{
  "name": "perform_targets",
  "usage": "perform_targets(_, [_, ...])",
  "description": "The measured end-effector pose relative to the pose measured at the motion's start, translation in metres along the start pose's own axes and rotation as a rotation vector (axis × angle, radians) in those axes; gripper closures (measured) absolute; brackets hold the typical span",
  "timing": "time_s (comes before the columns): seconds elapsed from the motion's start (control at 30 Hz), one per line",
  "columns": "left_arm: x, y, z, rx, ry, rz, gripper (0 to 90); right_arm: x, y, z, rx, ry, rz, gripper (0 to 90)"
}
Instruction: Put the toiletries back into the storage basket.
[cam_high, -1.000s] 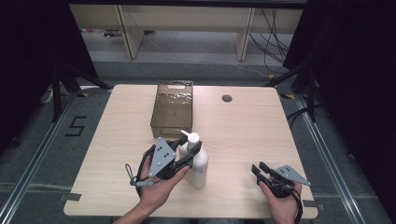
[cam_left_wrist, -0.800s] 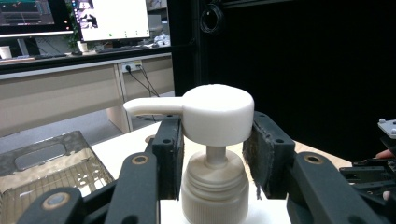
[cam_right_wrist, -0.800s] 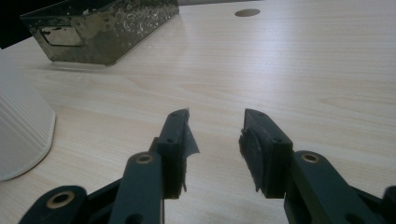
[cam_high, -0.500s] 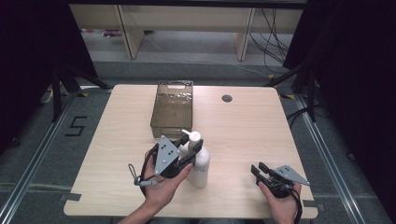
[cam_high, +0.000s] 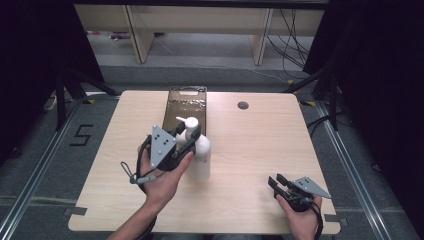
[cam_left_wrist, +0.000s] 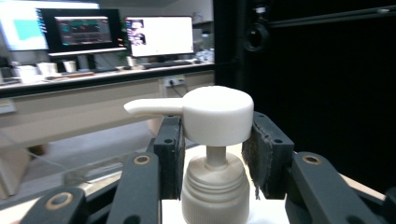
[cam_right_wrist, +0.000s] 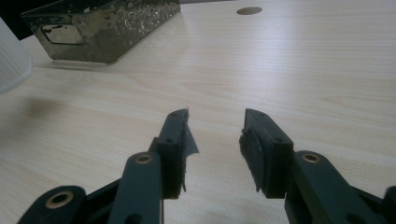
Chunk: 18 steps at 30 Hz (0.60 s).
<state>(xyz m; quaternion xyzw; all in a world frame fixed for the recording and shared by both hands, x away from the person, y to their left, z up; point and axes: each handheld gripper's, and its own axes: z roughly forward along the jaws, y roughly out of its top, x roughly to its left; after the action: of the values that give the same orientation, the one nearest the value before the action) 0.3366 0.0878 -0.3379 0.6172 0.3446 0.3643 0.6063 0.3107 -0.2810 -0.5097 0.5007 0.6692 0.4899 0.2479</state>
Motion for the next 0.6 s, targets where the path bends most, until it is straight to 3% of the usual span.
perform_targets(0.03, [0.003, 0.002, 0.001, -0.001, 0.011, -0.001, 59.5, 0.002, 0.0, 0.0, 0.009, 0.016, 0.023, 61.1])
perform_targets(0.3, [0.024, 0.019, 0.011, -0.021, 0.098, 0.015, 59.6, 0.002, 0.0, 0.0, 0.016, 0.016, 0.02, 61.1])
perform_targets(0.6, [0.042, 0.027, 0.018, -0.033, 0.156, -0.015, 59.6, 0.002, 0.0, 0.0, 0.016, -0.002, 0.006, 61.0])
